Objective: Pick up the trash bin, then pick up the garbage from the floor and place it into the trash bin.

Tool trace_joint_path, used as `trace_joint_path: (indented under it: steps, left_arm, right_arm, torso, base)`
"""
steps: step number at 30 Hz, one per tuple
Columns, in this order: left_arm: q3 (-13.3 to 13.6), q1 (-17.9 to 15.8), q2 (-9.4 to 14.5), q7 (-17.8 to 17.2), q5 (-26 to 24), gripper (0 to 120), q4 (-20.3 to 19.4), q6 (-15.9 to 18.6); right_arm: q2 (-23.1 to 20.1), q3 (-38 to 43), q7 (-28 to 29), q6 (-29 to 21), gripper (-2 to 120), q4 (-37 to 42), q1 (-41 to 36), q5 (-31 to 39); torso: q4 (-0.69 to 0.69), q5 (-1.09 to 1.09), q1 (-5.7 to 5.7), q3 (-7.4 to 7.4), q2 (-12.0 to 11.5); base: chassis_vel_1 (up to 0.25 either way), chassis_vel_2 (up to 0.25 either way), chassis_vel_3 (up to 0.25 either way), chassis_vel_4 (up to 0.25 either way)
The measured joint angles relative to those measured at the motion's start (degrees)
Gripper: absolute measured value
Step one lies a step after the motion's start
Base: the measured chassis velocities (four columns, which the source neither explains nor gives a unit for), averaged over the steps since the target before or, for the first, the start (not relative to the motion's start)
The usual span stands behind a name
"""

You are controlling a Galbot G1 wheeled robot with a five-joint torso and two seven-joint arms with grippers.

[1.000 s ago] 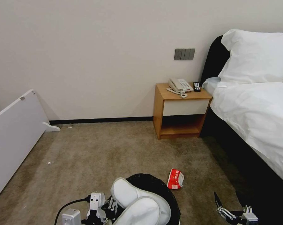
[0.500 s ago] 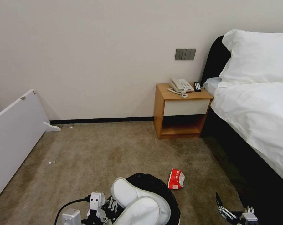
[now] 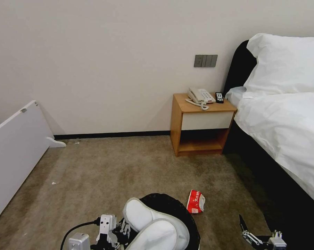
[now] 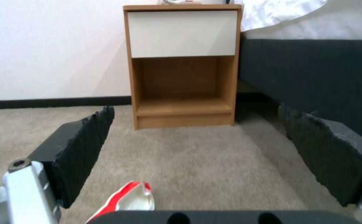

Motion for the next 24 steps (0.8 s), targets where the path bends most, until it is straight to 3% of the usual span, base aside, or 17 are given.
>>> trace_joint_path:
  steps: [17, 24]
  left_arm:
    - [-0.2, -0.1, 0.0, 0.0, 0.0, 4, 0.0, 0.0]
    - [-0.6, 0.6, -0.2, 0.0, 0.1, 4, -0.4, 0.0]
  right_arm:
    - [-1.3, -3.0, 2.0, 0.6, 100, 0.3, -0.2, 0.5]
    - [-5.5, -9.4, 8.4, -11.5, 100, 5.9, -4.9, 6.7]
  torso:
    - [0.01, -0.01, 0.02, 0.03, 0.0]
    - [-0.01, 0.00, 0.00, -0.01, 0.0]
  base:
    - [-0.203, 0.204, 0.201, -0.194]
    - [-0.006, 0.009, 0.010, -0.006]
